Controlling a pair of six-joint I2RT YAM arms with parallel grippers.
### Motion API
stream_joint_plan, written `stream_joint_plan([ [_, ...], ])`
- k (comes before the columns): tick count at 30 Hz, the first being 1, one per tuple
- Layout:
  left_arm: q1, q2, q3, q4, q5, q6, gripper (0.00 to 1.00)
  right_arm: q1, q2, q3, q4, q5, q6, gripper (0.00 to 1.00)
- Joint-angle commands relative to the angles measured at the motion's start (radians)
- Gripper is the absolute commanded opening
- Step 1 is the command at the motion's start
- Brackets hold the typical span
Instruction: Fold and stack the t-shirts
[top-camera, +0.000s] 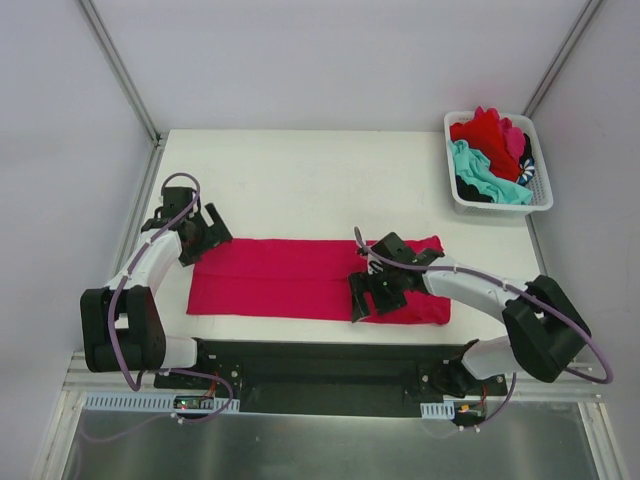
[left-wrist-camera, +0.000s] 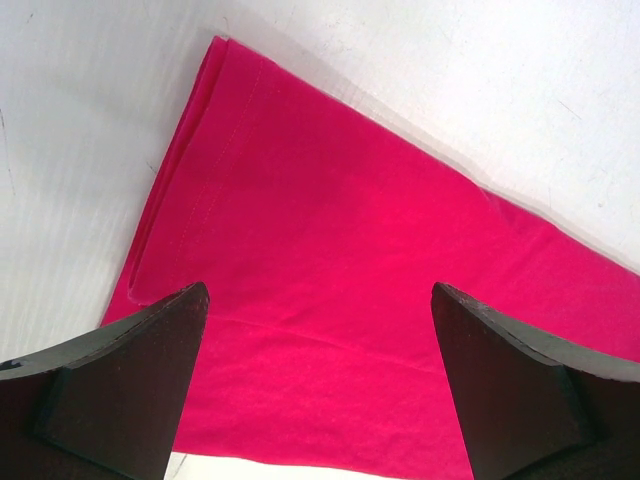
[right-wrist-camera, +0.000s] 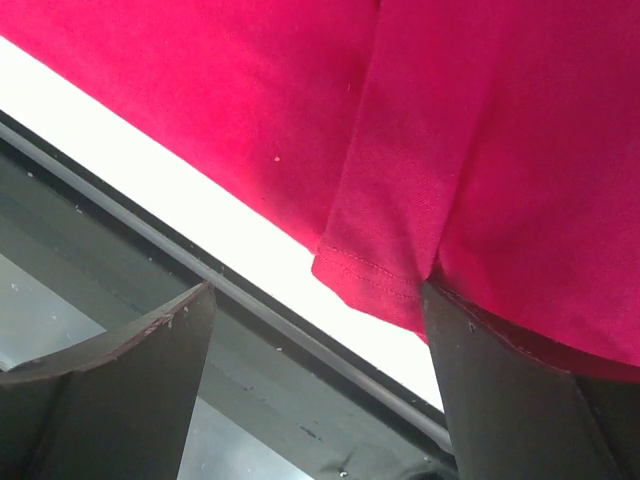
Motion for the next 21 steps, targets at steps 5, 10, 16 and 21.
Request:
stream_joint_plan([
  [5,0.008,-0.014,0.023,-0.002,0.018,0.042,0.94,0.062,-0.163,0.129,-0.136,0.082,0.109,0.92],
  [10,0.004,0.005,0.063,-0.002,0.086,0.050,0.92,0.023,-0.091,0.435,-0.376,0.322,0.099,0.97],
  [16,-0.103,0.046,0.123,-0.002,0.159,0.071,0.92,-0.184,0.007,0.499,-0.373,0.516,0.181,0.99],
  [21,-0.159,0.098,0.147,-0.001,0.156,0.038,0.92,-0.360,0.108,0.488,-0.324,0.513,0.120,0.99],
])
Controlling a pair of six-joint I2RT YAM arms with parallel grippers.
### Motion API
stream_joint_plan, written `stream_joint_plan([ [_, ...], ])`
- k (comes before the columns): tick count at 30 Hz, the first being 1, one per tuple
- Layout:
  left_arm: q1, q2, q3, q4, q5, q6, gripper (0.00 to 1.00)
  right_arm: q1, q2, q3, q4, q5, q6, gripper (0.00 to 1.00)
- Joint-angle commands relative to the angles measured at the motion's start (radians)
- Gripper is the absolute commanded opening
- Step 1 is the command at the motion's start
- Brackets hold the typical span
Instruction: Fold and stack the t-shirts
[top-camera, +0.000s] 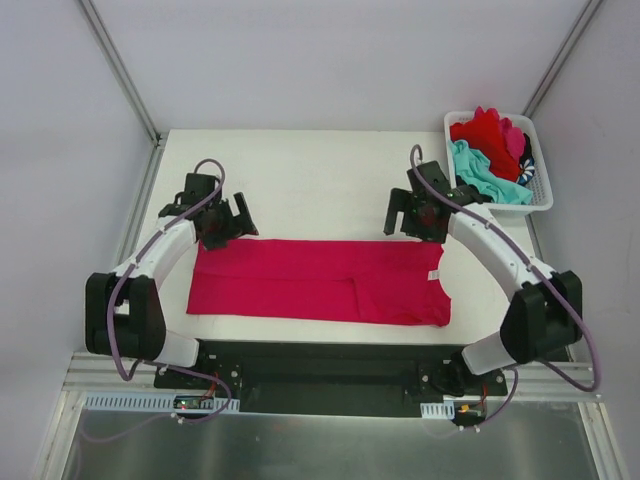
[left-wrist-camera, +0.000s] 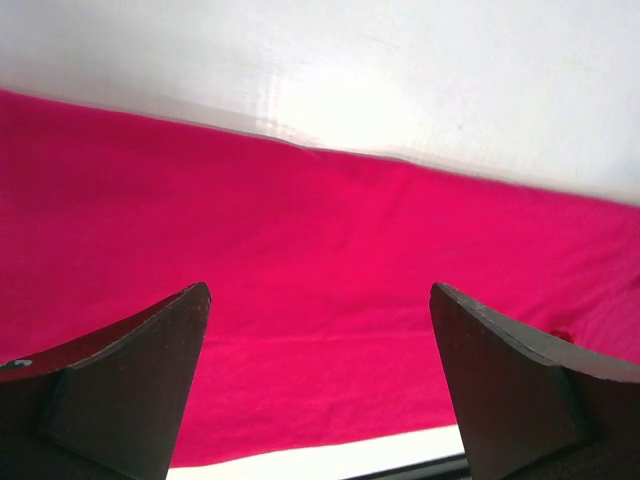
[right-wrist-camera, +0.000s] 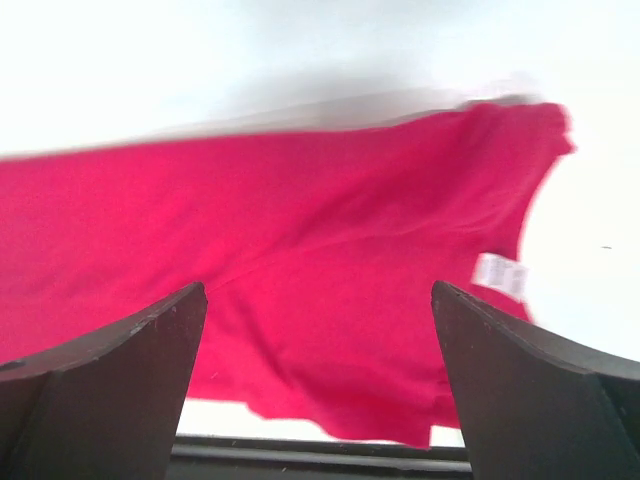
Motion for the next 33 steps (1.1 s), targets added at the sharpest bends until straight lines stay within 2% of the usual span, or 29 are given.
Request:
stream_joint_plan([
  [1,-0.035,0.064,0.047,0.000,0.038,-0.012,0.91,-0.117,0.078,-0.021,-0.034,0.080,-0.019,0.99],
  [5,-0.061,0.137,0.106,0.024,0.021,-0.042,0.91,-0.213,0.068,-0.099,0.029,0.057,-0.033,0.93],
  [6,-0.060,0.154,0.116,0.024,0.004,-0.052,0.91,-0.258,0.065,-0.116,0.061,0.043,-0.035,0.87],
  [10,-0.057,0.211,0.136,0.024,-0.062,-0.091,0.93,-0.339,0.053,-0.192,0.159,-0.036,-0.071,0.73],
  [14,-0.041,0.237,0.135,0.026,-0.080,-0.111,0.93,-0.356,0.090,-0.222,0.254,-0.159,-0.114,0.64],
  [16,-0.035,0.250,0.132,0.027,-0.068,-0.124,0.93,-0.358,0.116,-0.228,0.291,-0.168,-0.122,0.56],
  [20,-0.034,0.271,0.130,0.041,-0.053,-0.131,0.92,-0.366,0.147,-0.245,0.366,-0.185,-0.127,0.51],
  [26,-0.017,0.288,0.120,0.043,-0.051,-0.160,0.92,-0.387,0.170,-0.256,0.379,-0.175,-0.137,0.37],
  [27,-0.015,0.291,0.118,0.044,-0.050,-0.164,0.93,-0.393,0.171,-0.259,0.380,-0.171,-0.140,0.30],
  [29,-0.012,0.294,0.118,0.046,-0.051,-0.176,0.92,-0.398,0.160,-0.272,0.377,-0.168,-0.140,0.21],
  [30,-0.012,0.299,0.118,0.046,-0.056,-0.180,0.92,-0.399,0.153,-0.275,0.374,-0.165,-0.139,0.12],
  [33,-0.009,0.306,0.112,0.046,-0.086,-0.216,0.92,-0.399,0.121,-0.291,0.330,-0.126,-0.124,0.02],
])
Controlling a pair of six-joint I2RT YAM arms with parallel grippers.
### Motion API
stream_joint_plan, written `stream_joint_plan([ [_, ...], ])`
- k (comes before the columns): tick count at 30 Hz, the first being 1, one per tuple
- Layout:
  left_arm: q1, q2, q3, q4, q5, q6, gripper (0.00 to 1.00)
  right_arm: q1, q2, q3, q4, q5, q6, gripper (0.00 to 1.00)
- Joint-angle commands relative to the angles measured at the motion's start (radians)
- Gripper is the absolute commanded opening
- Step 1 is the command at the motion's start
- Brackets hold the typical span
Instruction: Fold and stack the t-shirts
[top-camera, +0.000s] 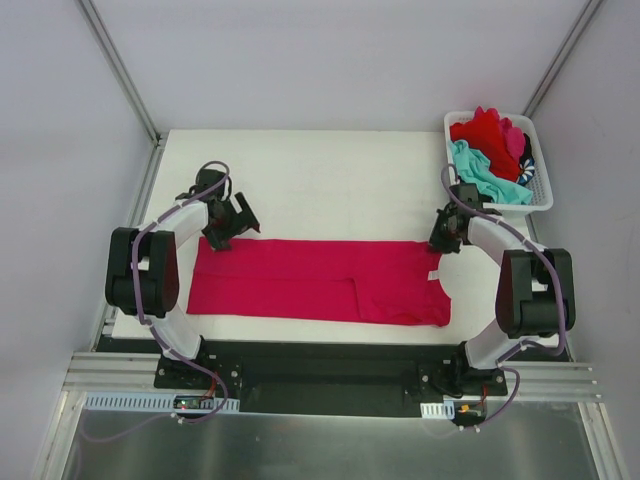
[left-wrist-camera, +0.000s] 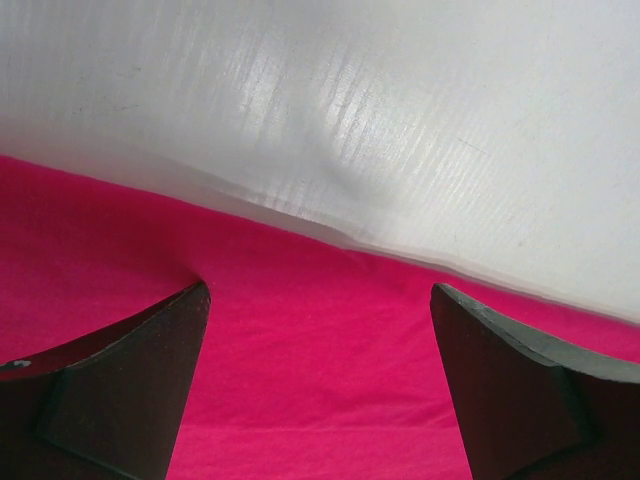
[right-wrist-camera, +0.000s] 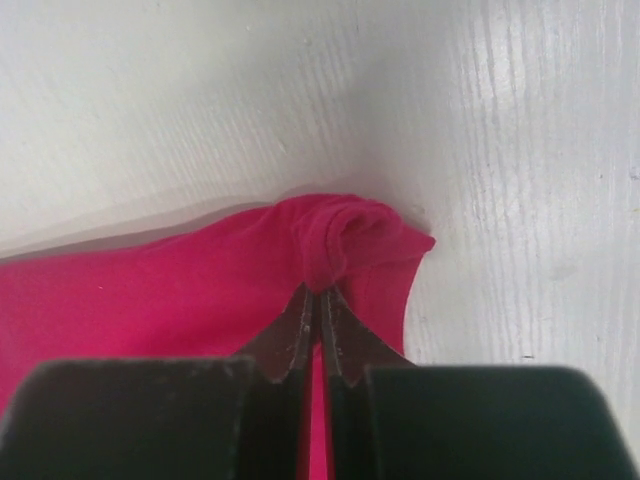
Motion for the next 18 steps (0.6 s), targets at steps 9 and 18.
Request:
stream_joint_plan([
  [9,0.025,0.037,-0.006,0.003,-0.092,-0.138,0.93,-0.008,-0.093,-0.064,-0.159,0.103,0.036,0.30],
  [18,0.036,0.046,0.000,0.003,-0.100,-0.130,0.93,-0.020,-0.194,-0.100,-0.086,-0.052,-0.020,0.59],
])
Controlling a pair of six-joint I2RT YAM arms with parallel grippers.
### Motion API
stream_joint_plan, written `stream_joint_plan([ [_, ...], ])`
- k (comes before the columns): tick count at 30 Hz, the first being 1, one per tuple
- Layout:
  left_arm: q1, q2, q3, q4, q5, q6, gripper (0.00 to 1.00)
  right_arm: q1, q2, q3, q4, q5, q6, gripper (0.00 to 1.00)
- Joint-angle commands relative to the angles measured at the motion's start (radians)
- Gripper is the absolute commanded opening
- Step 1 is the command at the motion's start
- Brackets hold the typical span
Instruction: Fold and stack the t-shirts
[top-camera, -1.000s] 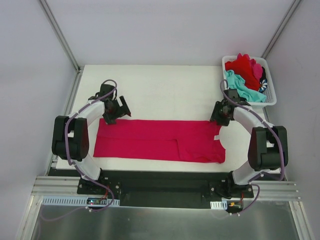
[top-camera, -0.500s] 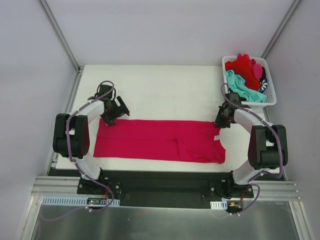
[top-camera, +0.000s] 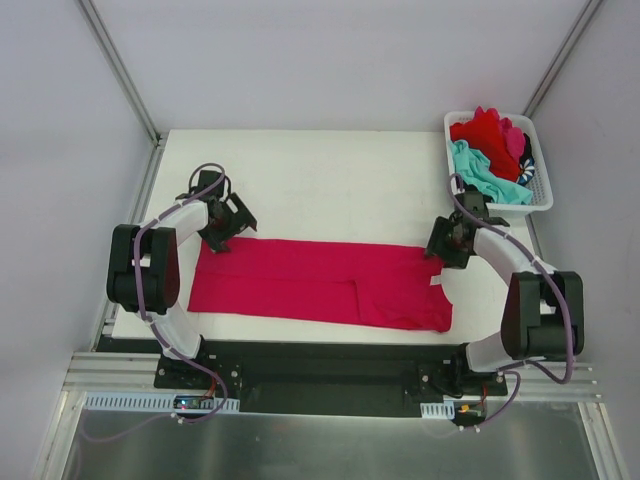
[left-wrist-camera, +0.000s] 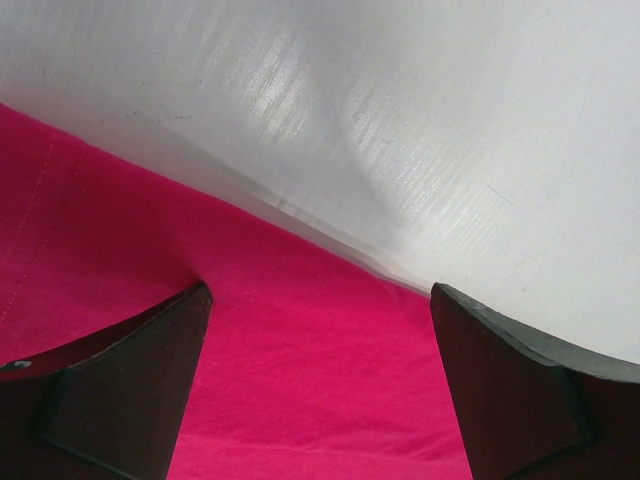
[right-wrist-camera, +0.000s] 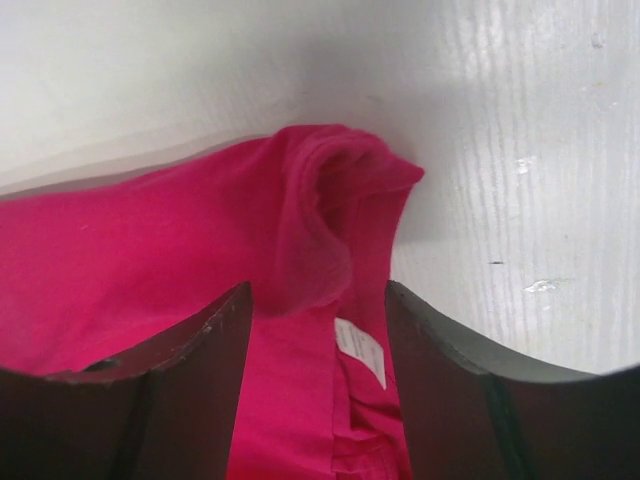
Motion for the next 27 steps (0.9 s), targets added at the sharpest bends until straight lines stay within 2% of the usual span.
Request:
stream_joint_plan([
  [1,0.019,0.019,0.001,-0.007,-0.039,-0.011,0.93,-0.020,-0.096,-0.043,0.077,-0.115,-0.024,0.59],
  [4,0.025,0.015,-0.002,-0.007,-0.036,-0.011,0.93,-0.056,-0.102,-0.083,0.127,-0.149,0.008,0.56],
  [5,0.027,0.012,-0.002,-0.007,-0.035,-0.011,0.93,-0.060,-0.107,-0.094,0.139,-0.159,0.016,0.52],
  [12,0.029,0.012,-0.017,-0.007,-0.042,-0.019,0.93,-0.118,-0.109,-0.123,0.196,-0.133,0.025,0.41],
  [15,0.029,0.012,-0.022,-0.007,-0.047,-0.022,0.92,-0.123,-0.090,-0.103,0.199,-0.125,0.024,0.40],
  [23,0.035,-0.001,-0.033,-0.007,-0.073,-0.023,0.92,-0.144,-0.030,-0.074,0.101,0.047,0.028,0.43],
  [27,0.036,0.003,-0.031,-0.008,-0.070,-0.022,0.92,-0.158,-0.039,-0.069,0.098,-0.006,0.027,0.43],
])
